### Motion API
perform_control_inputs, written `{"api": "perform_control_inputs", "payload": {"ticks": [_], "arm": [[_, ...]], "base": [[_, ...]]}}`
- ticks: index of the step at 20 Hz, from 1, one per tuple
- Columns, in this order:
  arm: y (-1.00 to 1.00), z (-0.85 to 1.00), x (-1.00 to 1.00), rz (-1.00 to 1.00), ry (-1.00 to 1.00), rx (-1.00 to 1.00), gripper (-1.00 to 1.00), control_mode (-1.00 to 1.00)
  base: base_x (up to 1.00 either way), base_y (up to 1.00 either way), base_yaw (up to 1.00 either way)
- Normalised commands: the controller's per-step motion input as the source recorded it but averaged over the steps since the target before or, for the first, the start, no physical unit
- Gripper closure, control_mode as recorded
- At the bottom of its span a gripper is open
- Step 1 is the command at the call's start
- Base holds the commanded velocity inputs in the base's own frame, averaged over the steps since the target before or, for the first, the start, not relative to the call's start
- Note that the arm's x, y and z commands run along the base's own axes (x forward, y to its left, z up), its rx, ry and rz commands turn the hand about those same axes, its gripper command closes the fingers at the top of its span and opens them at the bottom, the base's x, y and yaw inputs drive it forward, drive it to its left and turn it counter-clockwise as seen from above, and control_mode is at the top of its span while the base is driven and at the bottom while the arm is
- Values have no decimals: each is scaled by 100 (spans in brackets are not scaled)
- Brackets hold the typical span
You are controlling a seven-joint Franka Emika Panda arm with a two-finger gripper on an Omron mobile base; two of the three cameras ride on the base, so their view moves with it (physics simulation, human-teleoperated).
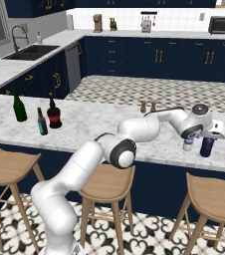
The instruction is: Move the plastic bottles in the middle to the plastics group, and the glass bottles in the middle to the glass group.
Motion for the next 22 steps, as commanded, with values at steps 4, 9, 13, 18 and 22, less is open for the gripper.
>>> {"api": "perform_control_inputs", "payload": {"ticks": [4,9,13,18,22], "arm": [[9,11,6,0,0,0,-100,-100],[14,48,-17,0,0,0,-100,-100],[40,30,-50,-1,0,0,-100,-100],[71,15,-50,0,5,0,-100,-100],[97,5,-51,0,19,-7,-100,-100]], "base": [[0,0,0],[0,0,0],[0,0,0],[0,0,0],[0,0,0]]}}
